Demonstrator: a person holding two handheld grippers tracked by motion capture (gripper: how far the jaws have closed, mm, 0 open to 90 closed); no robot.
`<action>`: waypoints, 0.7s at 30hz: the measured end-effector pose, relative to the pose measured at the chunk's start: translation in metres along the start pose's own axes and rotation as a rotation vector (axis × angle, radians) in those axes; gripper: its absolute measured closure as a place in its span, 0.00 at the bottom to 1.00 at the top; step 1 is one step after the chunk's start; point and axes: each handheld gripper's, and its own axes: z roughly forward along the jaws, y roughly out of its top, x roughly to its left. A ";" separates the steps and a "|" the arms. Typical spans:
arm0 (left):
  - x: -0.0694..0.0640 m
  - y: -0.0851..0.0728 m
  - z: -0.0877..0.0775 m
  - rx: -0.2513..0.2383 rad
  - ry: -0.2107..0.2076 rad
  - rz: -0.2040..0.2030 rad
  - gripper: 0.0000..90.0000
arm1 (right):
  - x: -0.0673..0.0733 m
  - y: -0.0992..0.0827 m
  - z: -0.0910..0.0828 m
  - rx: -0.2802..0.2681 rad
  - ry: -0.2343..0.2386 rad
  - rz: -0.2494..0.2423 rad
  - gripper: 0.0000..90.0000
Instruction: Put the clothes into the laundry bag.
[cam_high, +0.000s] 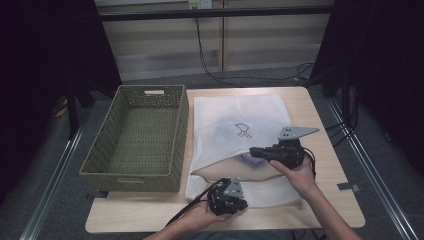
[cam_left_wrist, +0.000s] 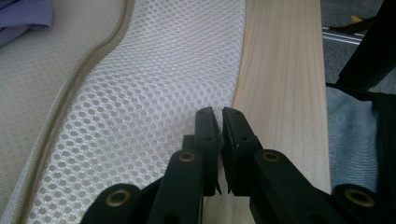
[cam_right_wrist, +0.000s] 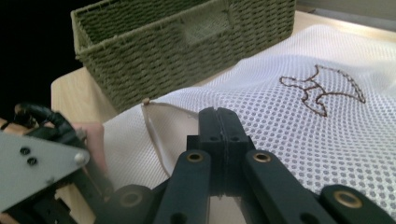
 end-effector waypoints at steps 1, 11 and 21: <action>0.001 0.000 -0.001 0.009 -0.001 0.009 0.95 | 0.001 -0.002 0.000 0.008 0.001 0.000 1.00; 0.003 0.002 0.002 -0.005 -0.010 0.005 0.95 | 0.006 -0.024 0.010 0.073 0.025 0.009 1.00; 0.000 0.002 0.002 0.003 0.011 0.012 0.95 | 0.006 -0.041 0.022 0.142 0.029 0.020 1.00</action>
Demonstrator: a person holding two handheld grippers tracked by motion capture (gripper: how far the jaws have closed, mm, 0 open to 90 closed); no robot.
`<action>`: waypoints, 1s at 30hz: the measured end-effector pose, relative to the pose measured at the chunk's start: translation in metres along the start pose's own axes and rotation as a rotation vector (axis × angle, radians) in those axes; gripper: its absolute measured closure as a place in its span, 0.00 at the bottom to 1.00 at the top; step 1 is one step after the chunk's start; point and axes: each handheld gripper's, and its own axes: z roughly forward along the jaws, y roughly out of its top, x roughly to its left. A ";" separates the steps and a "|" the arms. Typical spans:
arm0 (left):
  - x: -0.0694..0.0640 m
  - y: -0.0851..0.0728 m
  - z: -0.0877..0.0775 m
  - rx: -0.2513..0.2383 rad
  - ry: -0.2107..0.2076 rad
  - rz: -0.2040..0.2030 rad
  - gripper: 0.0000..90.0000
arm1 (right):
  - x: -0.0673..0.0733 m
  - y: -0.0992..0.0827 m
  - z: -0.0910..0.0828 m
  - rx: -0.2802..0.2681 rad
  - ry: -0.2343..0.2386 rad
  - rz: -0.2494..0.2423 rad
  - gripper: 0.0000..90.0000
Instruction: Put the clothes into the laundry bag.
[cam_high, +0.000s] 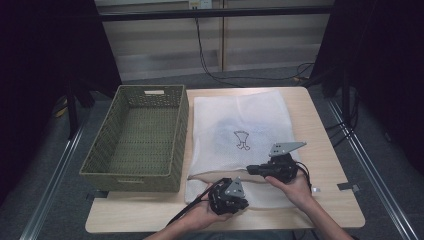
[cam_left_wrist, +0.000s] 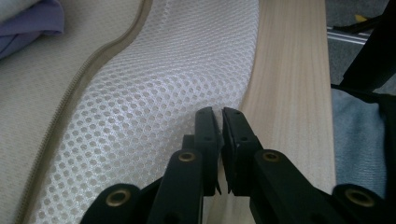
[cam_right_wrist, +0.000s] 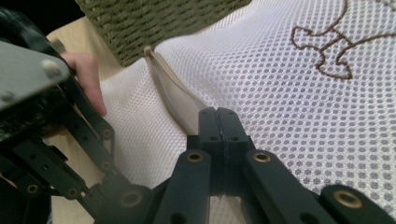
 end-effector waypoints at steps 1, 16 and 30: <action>0.001 0.000 0.000 -0.001 -0.016 -0.005 0.95 | 0.000 -0.001 0.002 0.006 0.001 -0.002 1.00; 0.003 -0.001 0.001 -0.015 -0.010 -0.024 0.94 | -0.007 -0.015 0.022 0.102 -0.024 -0.003 1.00; 0.001 0.000 0.001 -0.010 -0.012 -0.015 0.87 | -0.016 -0.024 0.032 0.164 -0.055 0.038 0.99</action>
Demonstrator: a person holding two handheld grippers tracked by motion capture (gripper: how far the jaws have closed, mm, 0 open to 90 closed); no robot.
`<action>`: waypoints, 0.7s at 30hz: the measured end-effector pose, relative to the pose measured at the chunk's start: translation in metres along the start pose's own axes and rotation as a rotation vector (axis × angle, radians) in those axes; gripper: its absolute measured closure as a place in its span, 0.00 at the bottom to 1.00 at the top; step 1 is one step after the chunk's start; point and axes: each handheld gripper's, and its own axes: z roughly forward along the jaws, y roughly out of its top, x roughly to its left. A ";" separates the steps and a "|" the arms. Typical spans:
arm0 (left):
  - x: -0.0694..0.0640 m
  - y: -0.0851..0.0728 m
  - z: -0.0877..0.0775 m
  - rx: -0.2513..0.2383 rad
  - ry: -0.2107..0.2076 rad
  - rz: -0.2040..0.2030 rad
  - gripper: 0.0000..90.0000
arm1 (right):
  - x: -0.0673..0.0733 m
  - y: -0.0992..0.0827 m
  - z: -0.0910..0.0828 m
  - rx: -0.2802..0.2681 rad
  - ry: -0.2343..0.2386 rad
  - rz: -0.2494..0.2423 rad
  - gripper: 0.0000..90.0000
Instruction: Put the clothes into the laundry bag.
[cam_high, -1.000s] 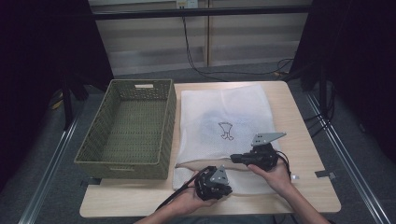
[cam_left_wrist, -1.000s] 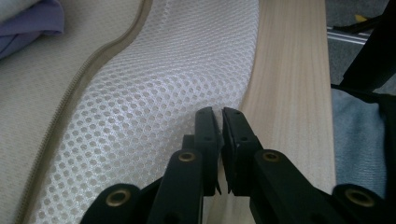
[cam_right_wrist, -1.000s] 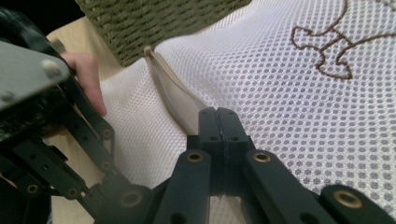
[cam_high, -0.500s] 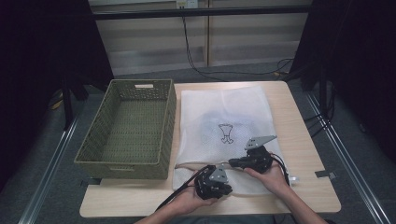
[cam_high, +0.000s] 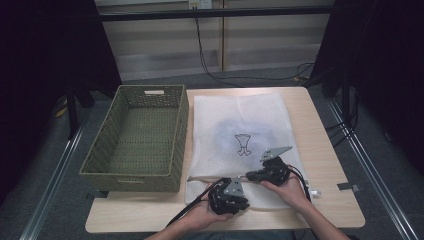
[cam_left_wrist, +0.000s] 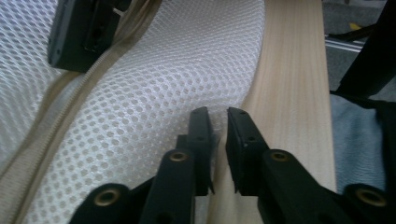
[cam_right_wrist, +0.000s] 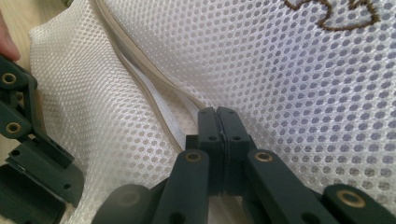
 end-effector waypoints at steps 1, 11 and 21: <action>-0.001 0.001 -0.001 0.013 0.000 -0.003 0.86 | 0.000 0.000 0.000 -0.002 0.002 0.001 0.98; 0.001 0.003 -0.011 -0.013 -0.019 -0.062 0.69 | 0.006 0.002 -0.018 -0.098 0.001 -0.009 0.93; 0.010 -0.006 -0.067 -0.130 0.129 -0.152 0.38 | 0.018 0.009 -0.058 -0.281 -0.031 0.003 0.78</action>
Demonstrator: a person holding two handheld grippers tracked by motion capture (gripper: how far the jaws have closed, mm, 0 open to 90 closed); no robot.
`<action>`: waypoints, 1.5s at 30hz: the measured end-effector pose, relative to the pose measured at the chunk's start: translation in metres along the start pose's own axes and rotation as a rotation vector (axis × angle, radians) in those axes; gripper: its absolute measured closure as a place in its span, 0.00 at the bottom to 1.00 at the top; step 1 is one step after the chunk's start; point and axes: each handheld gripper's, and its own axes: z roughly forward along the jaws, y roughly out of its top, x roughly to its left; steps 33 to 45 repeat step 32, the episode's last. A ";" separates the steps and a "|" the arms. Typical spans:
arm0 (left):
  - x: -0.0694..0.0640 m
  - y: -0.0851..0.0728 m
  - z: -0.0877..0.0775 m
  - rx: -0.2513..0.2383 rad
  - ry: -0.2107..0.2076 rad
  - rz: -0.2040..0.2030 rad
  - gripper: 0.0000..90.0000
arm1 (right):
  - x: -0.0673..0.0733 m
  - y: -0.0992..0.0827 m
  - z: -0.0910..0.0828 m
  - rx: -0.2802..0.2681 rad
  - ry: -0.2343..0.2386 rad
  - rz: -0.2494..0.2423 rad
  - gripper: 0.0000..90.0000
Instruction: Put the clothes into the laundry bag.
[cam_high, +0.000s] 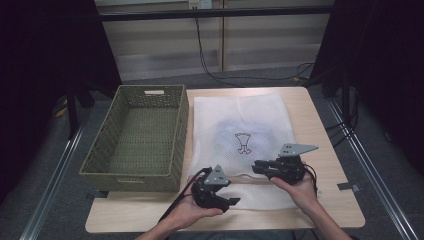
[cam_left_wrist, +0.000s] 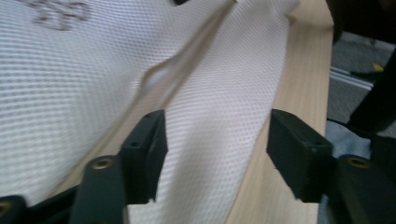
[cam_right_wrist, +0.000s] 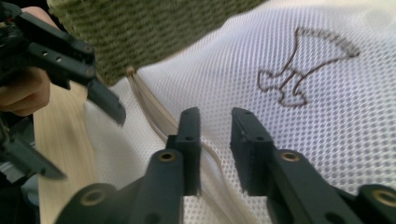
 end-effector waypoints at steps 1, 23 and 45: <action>0.001 -0.001 -0.006 -0.009 0.016 -0.004 0.35 | 0.001 0.001 -0.003 -0.012 -0.008 -0.006 0.76; 0.010 -0.055 -0.134 -0.335 0.330 -0.124 0.34 | 0.001 -0.039 -0.091 -0.191 -0.153 0.102 0.64; 0.014 -0.060 -0.135 -0.342 0.276 -0.154 0.37 | -0.014 -0.051 -0.082 -0.118 -0.141 0.124 0.59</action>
